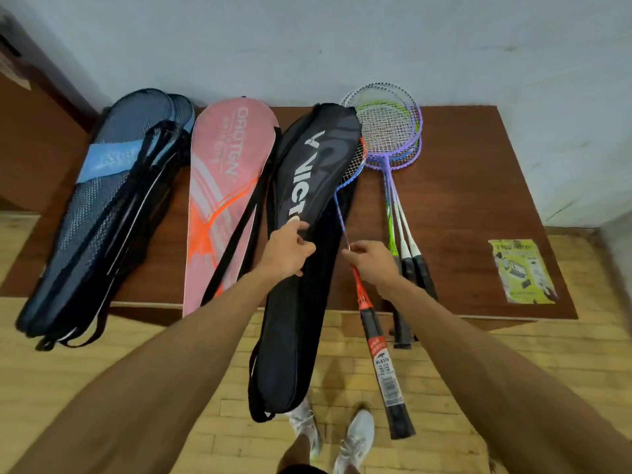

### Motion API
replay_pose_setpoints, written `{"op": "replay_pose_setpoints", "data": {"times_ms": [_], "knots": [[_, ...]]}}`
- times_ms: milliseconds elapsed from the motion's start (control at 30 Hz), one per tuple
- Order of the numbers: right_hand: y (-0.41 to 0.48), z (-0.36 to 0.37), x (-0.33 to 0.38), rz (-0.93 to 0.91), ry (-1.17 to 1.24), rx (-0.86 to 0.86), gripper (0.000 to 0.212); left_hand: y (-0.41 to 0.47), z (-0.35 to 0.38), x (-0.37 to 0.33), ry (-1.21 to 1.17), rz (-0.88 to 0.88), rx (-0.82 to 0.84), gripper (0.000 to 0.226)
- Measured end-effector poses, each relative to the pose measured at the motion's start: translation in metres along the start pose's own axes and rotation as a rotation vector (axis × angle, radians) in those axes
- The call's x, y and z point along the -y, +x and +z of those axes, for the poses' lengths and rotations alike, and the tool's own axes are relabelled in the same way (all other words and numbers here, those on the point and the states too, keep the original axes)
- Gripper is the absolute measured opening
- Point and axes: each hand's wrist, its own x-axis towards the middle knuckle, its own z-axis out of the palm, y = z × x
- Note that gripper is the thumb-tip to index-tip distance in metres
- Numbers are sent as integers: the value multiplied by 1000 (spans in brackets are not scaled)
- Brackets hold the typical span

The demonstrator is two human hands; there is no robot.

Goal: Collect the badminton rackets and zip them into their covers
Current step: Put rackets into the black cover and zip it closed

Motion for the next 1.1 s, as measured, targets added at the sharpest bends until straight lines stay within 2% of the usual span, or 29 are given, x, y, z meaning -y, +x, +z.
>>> {"op": "replay_pose_setpoints", "data": {"times_ms": [133, 233, 400, 633, 767, 833, 967, 1100], "knots": [[29, 37, 31, 70, 204, -69, 20, 12, -13, 11, -43, 30, 5, 49], [47, 56, 43, 113, 256, -46, 20, 27, -24, 15, -60, 49, 12, 49], [69, 65, 45, 179, 477, -17, 21, 54, -30, 25, -69, 72, 30, 47], [79, 59, 35, 165, 495, 13, 23, 69, -13, 31, 34, 116, 51, 43], [61, 53, 9, 221, 347, 1, 21, 58, 1, 33, 124, 100, 10, 39], [42, 50, -3, 257, 308, 87, 18, 45, 2, 34, 165, 90, 18, 42], [13, 45, -14, 219, 360, 409, 23, 1, 6, 52, 351, 39, 103, 46], [7, 49, -9, 122, 334, 464, 6, -25, 6, 65, 516, -53, 122, 28]]}}
